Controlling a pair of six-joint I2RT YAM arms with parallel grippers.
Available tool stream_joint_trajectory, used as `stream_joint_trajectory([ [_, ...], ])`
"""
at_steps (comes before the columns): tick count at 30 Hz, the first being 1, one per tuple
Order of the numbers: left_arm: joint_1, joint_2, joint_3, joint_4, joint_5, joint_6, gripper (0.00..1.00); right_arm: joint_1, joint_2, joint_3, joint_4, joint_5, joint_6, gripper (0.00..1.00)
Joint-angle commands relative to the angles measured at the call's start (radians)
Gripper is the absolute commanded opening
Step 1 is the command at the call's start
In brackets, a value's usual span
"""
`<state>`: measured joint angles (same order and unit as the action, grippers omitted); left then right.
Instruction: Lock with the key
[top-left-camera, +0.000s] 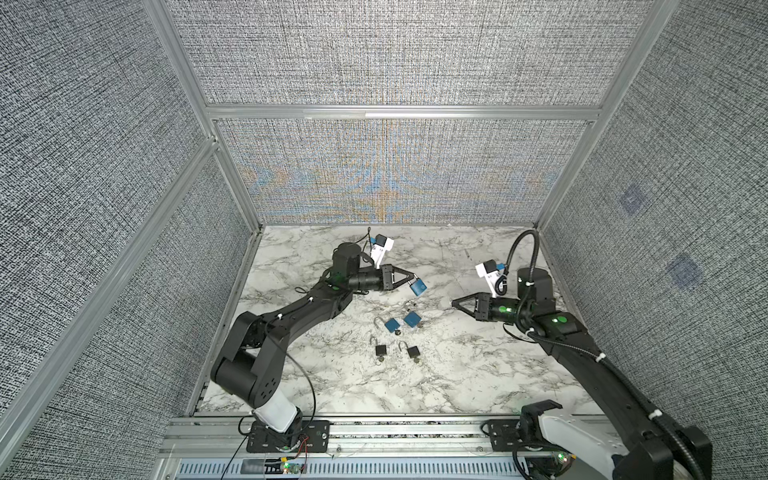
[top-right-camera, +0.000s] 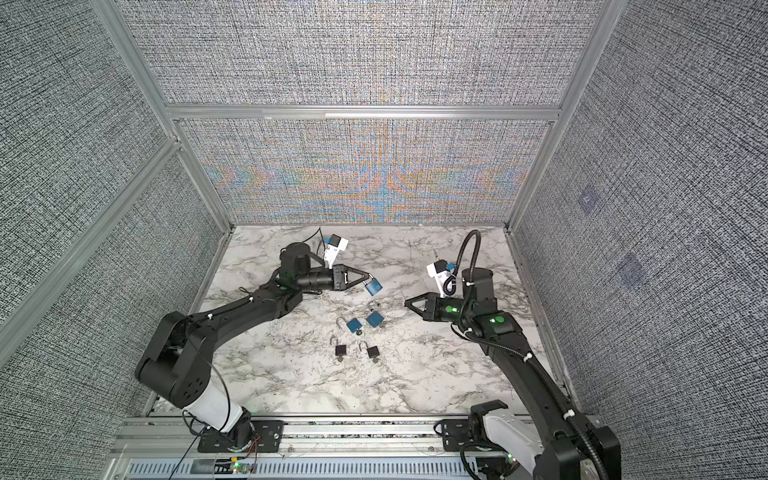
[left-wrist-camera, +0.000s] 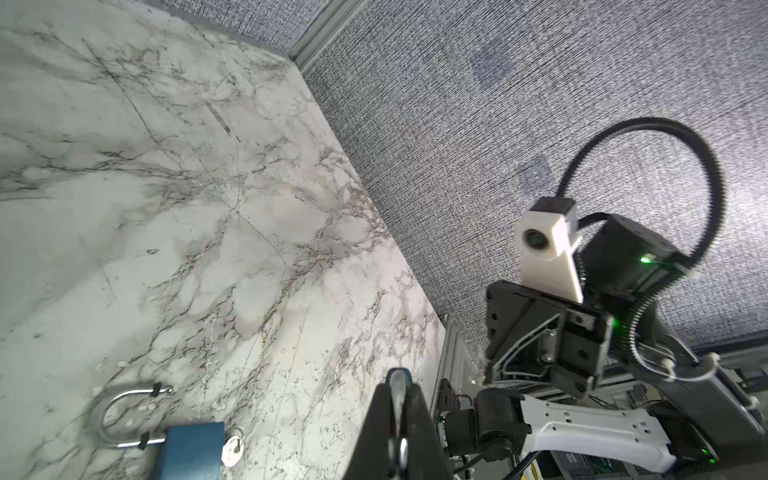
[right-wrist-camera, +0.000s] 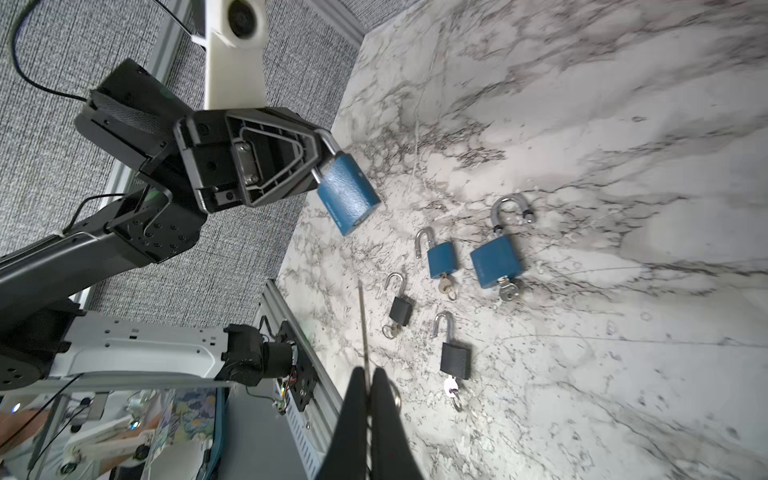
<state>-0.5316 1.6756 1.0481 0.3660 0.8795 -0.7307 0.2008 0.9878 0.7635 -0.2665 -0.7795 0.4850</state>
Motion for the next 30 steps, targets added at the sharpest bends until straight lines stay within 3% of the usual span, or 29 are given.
stream_joint_trajectory([
  [1, -0.036, 0.085, 0.104, -0.136, 0.002, 0.106, 0.00, -0.040, -0.059, -0.007, -0.045, 0.082, 0.028, 0.00],
  [6, -0.088, 0.259, 0.288, -0.266, -0.007, 0.151, 0.00, -0.143, -0.135, -0.022, -0.084, 0.094, 0.042, 0.00],
  [15, -0.155, 0.575, 0.674, -0.523, -0.002, 0.224, 0.00, -0.269, -0.115, -0.059, -0.080, 0.002, 0.001, 0.00],
  [23, -0.179, 0.791, 0.970, -0.685, 0.004, 0.222, 0.00, -0.297, -0.052, -0.041, -0.077, -0.008, -0.037, 0.00],
  [30, -0.185, 0.904, 1.111, -0.761, 0.010, 0.212, 0.00, -0.296, 0.002, -0.041, -0.057, -0.014, -0.043, 0.00],
])
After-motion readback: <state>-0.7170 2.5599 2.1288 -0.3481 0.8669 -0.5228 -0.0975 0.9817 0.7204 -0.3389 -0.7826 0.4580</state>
